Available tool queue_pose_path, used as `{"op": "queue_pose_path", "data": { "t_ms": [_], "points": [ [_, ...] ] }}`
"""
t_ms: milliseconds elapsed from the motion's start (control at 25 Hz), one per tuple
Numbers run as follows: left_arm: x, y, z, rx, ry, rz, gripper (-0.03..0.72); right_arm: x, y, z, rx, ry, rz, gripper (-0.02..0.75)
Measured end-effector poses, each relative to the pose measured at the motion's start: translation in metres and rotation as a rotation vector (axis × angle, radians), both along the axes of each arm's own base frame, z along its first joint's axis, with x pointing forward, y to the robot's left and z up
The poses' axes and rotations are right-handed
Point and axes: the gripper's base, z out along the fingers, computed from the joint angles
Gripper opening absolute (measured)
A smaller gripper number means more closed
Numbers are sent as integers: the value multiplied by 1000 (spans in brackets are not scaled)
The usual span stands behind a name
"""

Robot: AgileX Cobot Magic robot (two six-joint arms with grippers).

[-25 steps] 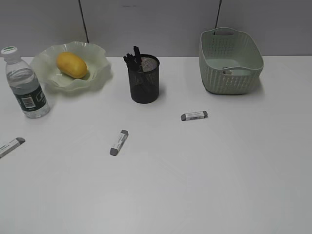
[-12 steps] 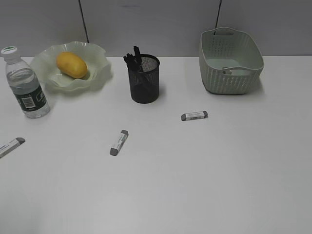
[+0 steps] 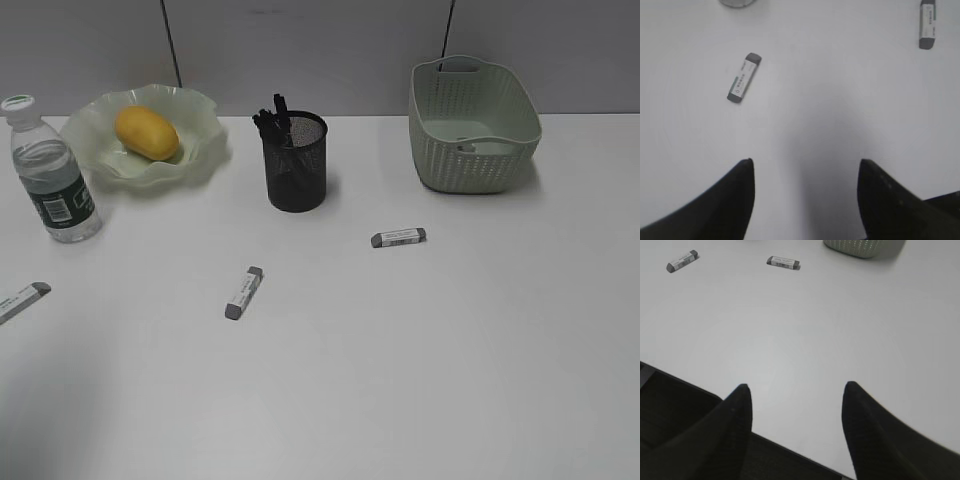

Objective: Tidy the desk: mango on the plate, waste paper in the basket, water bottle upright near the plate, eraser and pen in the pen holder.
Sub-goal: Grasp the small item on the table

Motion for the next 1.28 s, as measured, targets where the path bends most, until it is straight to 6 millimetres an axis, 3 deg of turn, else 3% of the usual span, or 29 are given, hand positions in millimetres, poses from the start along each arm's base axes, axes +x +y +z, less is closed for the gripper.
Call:
{"op": "queue_pose_path", "data": {
  "t_ms": [280, 600, 960, 1280],
  "points": [
    [62, 0, -22, 147, 178, -46, 495, 0, 0, 0, 1, -3, 0, 457],
    [115, -4, -67, 247, 359, -202, 488, 0, 0, -1, 0, -1, 0, 457],
    [158, 8, -108, 309, 461, -310, 428, 0, 0, -1, 0, -1, 0, 457],
    [167, 23, -124, 297, 482, -371, 426, 0, 0, 0, 1, -2, 1, 457]
  ]
}}
